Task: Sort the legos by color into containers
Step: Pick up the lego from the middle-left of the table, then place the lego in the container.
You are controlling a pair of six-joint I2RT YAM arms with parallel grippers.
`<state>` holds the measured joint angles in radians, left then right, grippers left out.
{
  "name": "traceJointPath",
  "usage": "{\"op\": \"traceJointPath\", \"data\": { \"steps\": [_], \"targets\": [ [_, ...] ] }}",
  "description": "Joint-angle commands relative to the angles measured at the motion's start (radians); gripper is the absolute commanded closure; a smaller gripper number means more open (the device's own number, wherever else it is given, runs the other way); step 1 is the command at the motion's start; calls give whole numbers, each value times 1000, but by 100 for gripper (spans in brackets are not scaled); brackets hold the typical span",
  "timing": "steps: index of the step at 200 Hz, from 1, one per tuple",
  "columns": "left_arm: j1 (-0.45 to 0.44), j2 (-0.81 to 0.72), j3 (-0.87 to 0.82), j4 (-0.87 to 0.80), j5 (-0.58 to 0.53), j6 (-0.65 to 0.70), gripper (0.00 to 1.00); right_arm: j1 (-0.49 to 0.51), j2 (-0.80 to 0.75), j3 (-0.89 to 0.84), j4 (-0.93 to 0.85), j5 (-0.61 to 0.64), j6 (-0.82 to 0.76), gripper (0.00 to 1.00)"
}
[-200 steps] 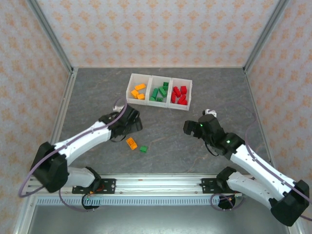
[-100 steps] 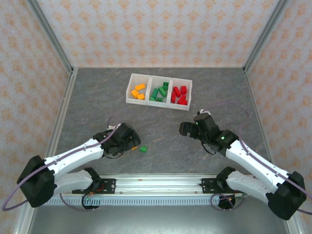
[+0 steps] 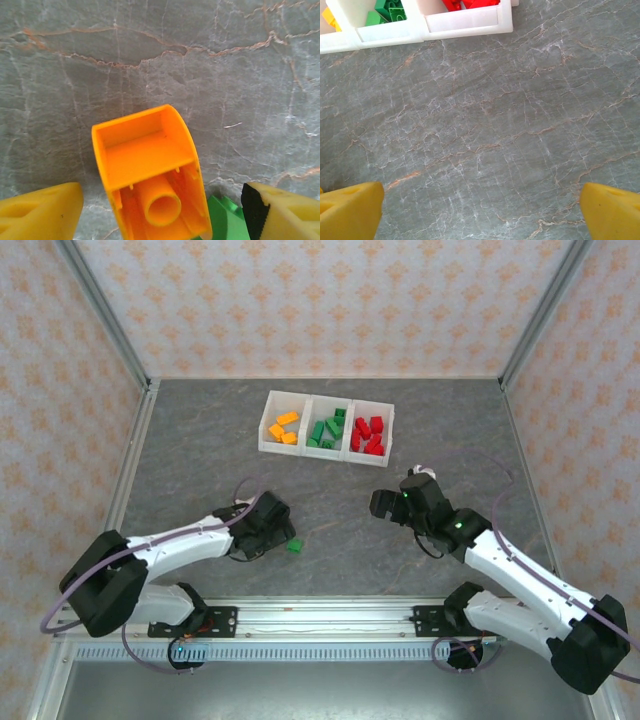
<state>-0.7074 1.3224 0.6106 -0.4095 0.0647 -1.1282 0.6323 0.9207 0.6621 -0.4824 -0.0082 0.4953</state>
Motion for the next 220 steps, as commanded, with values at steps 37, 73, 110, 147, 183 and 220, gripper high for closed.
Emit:
{"op": "traceJointPath", "data": {
  "steps": [37,73,110,147,183,220],
  "targets": [
    [-6,71,44,37,-19,16,33,6,-21,-3,-7,64,7,0],
    [-6,89,54,1,-69,34,44,6,-38,-4,-4,77,9,0],
    [-6,86,80,-32,-105,69,60,6,-30,3,-7,81,9,0],
    [-4,52,123,-42,-152,120,77,6,-26,6,-2,86,14,0],
    [22,66,249,-116,-213,245,79,6,-30,20,-11,112,30,0],
    [152,170,501,-176,-210,452,77,6,-45,60,-22,175,24,0]
  ]
}}
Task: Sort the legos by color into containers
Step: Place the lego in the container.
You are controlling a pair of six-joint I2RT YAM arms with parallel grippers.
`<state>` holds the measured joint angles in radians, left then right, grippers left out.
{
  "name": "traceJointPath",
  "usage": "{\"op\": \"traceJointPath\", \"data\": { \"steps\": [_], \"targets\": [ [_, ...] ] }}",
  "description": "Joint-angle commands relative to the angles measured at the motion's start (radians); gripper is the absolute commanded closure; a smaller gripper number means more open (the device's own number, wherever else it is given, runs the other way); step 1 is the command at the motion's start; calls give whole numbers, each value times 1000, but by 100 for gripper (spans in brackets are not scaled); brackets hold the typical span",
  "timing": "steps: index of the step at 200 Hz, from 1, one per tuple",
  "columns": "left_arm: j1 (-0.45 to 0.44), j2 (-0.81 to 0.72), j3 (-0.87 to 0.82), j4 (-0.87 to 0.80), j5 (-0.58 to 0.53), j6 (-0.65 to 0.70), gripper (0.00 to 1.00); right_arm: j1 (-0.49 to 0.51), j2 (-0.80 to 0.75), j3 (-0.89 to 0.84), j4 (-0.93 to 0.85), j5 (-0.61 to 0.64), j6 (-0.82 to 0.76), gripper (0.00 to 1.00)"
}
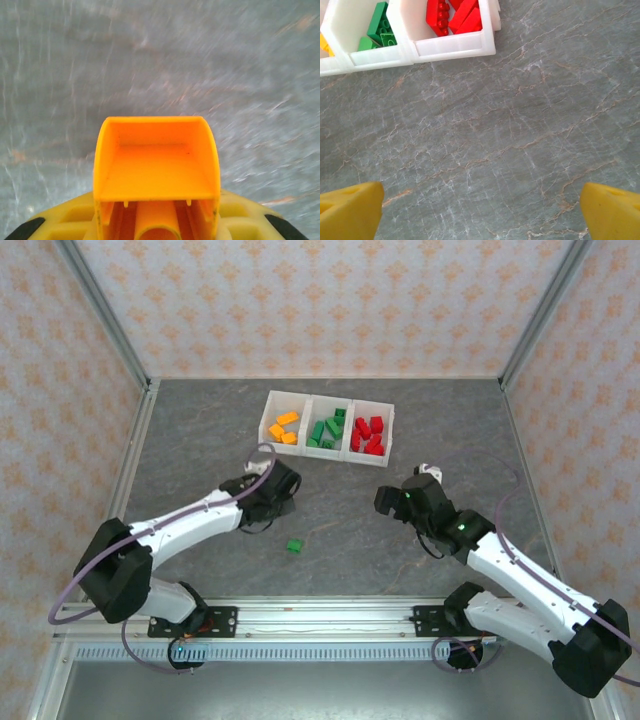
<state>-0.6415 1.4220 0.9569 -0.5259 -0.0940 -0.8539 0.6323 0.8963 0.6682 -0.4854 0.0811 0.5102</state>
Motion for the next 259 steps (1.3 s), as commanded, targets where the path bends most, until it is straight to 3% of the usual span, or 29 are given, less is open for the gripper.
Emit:
{"op": "traceJointPath", "data": {
  "steps": [1,54,94,135,199,235,259],
  "targets": [
    [91,75,164,-61,-50,183,77,6,-21,55,-19,88,8,0],
    [251,383,565,-45,36,358,77,5,-27,99,-36,143,0,0],
    [280,679,893,-89,53,405,75,4,-51,71,-51,148,11,0],
    [328,899,1169,-155,79,404,66,4,-97,71,-93,186,3,0],
    [371,913,1200,-126,117,410,47,3,-119,78,-123,208,-8,0],
    [371,850,1164,-138,163,450,19,3,-105,77,-104,190,-2,0],
    [367,715,1025,-101,169,460,1,4,-91,79,-94,175,-1,0]
  ]
}}
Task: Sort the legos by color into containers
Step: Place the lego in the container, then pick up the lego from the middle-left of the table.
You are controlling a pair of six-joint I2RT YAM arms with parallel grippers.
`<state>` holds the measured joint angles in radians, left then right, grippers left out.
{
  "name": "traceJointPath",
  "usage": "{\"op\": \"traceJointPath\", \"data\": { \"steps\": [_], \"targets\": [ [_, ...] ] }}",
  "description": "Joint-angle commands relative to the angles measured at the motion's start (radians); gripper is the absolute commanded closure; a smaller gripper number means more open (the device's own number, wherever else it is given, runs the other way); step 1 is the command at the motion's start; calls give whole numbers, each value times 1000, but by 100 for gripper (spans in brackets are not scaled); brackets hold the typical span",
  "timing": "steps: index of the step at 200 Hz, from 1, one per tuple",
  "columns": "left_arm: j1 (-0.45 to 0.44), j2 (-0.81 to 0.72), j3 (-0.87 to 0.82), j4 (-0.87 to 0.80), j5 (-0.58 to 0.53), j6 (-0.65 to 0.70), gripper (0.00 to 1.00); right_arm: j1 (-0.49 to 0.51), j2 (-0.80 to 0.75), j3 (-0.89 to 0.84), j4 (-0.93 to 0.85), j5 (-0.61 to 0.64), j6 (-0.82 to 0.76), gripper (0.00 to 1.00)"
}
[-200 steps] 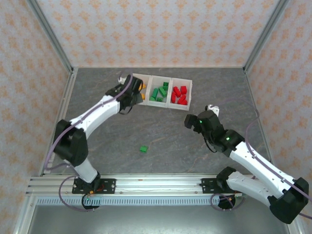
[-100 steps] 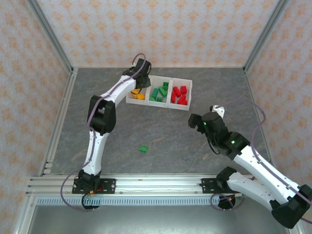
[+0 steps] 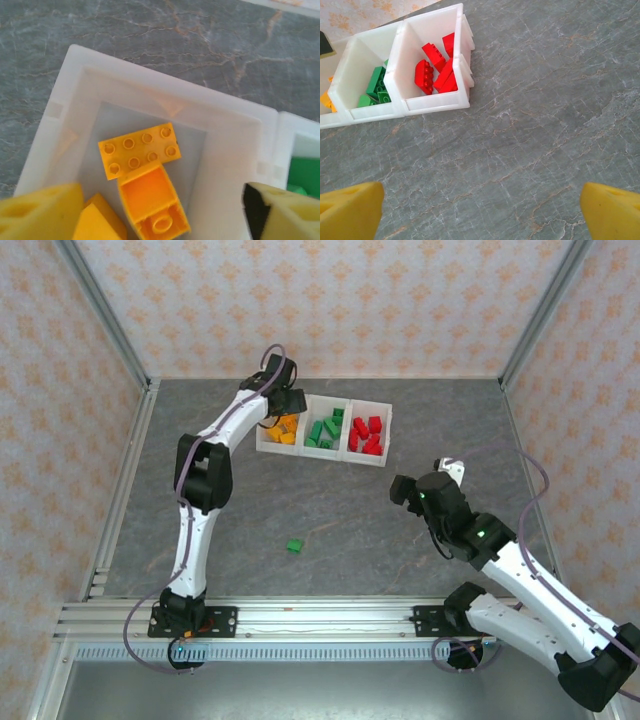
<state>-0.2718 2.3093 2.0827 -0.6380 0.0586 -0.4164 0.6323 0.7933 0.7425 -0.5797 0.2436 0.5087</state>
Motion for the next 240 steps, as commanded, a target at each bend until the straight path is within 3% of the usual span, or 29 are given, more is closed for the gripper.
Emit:
{"op": "traceJointPath", "data": {
  "steps": [1,53,69,114,138,175,240],
  "targets": [
    [-3,-181,-109,14,17,22,1,4,12,5,1,11,1,0],
    [-88,-612,-592,108,-3,9,1,3,51,9,38,-46,3,0],
    [-137,-726,-768,136,44,-32,1,3,62,9,52,-56,8,0],
    [-315,-899,-1056,25,-22,-151,2,4,74,29,55,-49,18,0],
    [-366,-979,-1150,8,42,-164,5,3,68,26,54,-59,40,0],
    [-442,-1002,-1181,-66,66,-148,7,3,63,17,56,-82,78,0],
    [-540,-865,-1193,-31,89,-133,7,4,57,2,51,-178,103,0]
  ]
}}
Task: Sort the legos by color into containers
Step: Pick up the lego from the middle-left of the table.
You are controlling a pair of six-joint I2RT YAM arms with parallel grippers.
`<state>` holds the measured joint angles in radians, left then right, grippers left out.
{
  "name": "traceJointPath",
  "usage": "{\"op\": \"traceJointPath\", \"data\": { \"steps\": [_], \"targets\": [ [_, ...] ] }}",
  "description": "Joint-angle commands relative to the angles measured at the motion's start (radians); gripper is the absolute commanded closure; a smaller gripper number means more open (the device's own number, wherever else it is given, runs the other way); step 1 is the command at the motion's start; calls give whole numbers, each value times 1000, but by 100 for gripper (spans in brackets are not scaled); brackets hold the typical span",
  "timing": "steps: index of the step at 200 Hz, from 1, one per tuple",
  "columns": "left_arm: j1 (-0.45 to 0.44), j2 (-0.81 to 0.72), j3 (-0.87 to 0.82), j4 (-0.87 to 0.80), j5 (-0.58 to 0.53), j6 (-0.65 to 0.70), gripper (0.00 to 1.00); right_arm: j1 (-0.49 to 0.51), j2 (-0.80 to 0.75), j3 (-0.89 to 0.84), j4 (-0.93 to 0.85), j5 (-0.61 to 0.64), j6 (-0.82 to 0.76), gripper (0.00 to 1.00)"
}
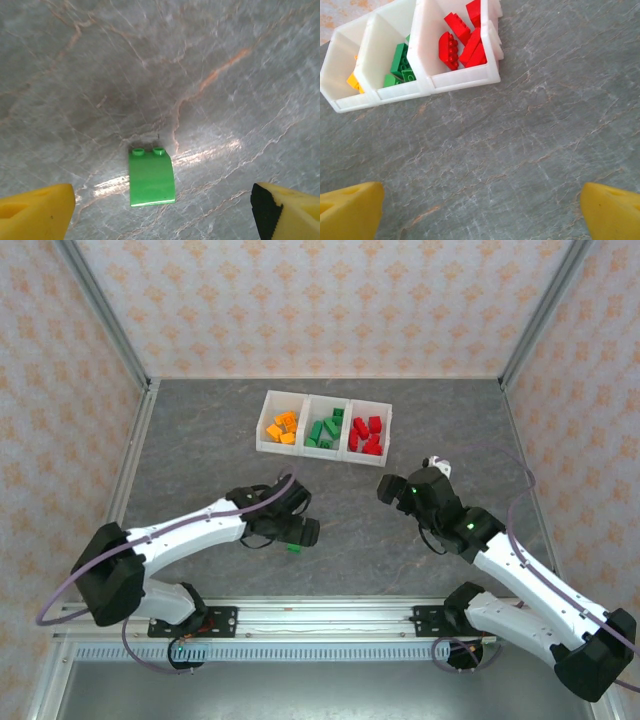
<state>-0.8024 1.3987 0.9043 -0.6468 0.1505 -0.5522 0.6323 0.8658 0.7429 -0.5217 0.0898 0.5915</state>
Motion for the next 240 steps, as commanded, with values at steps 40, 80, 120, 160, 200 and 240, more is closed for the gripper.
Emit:
{"op": "traceJointPath", "data": {
  "steps": [40,80,120,160,200,240],
  "targets": [
    [-34,115,-9,-42,-21,8,3,4,-49,-9,-47,-12,24,0],
    [-77,167,2,-56,-57,1,1,4,-50,-17,-40,-11,28,0],
    [-83,188,-2,-49,-78,-20,10,4,-36,-16,-31,-16,28,0],
    [-84,234,13,-57,-107,-29,40,4,-43,-16,-35,-6,29,0],
    [-84,261,30,-75,-147,-64,61,4,-60,-16,-46,18,34,0],
    [-84,225,72,-104,-228,-89,70,4,-66,-16,-43,26,37,0]
  ]
}}
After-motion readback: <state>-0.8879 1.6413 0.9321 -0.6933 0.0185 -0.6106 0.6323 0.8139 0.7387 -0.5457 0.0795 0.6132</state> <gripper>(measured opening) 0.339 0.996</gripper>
